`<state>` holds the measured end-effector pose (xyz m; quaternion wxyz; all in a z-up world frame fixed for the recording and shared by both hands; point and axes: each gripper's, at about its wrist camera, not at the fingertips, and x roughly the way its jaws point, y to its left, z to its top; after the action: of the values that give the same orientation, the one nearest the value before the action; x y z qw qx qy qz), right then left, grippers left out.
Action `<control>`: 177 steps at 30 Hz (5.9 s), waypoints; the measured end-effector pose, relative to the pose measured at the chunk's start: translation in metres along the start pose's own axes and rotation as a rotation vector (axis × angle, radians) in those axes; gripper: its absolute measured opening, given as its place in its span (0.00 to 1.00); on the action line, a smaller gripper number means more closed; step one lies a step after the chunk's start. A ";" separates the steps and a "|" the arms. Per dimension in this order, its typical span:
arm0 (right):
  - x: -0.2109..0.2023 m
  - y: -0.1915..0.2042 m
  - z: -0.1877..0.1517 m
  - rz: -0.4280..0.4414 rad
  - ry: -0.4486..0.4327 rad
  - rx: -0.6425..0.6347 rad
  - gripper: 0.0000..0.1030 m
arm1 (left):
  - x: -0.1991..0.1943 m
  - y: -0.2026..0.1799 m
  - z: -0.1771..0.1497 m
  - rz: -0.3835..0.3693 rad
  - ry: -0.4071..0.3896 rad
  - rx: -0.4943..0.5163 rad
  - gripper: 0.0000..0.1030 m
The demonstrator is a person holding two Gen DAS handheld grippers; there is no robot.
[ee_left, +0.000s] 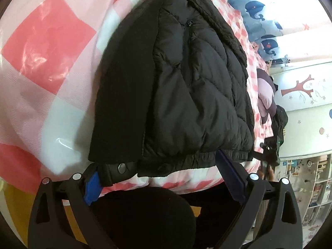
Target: Fold large clothes
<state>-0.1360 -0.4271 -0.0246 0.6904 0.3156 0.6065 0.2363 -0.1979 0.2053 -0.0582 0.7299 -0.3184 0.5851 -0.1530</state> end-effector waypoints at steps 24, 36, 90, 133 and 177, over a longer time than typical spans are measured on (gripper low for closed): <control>-0.050 0.022 -0.026 0.309 -0.317 -0.058 0.17 | -0.045 -0.039 0.000 -0.125 -0.184 0.031 0.09; -0.138 0.054 -0.112 0.358 -0.305 -0.187 0.16 | -0.122 -0.081 -0.079 -0.208 -0.131 0.238 0.12; -0.107 0.023 -0.166 0.490 -0.304 -0.135 0.18 | -0.093 -0.021 -0.112 -0.247 -0.156 0.194 0.08; -0.112 -0.024 -0.190 0.767 -0.422 -0.073 0.23 | -0.094 0.025 -0.126 -0.500 -0.162 0.150 0.09; -0.012 -0.051 0.187 0.400 -0.538 0.262 0.23 | 0.051 -0.072 0.269 0.193 -0.501 -0.012 0.13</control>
<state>0.0438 -0.4982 -0.0412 0.7191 0.5649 0.3545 0.1955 0.0827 0.1972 -0.0203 0.8613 -0.2934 0.4148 0.0044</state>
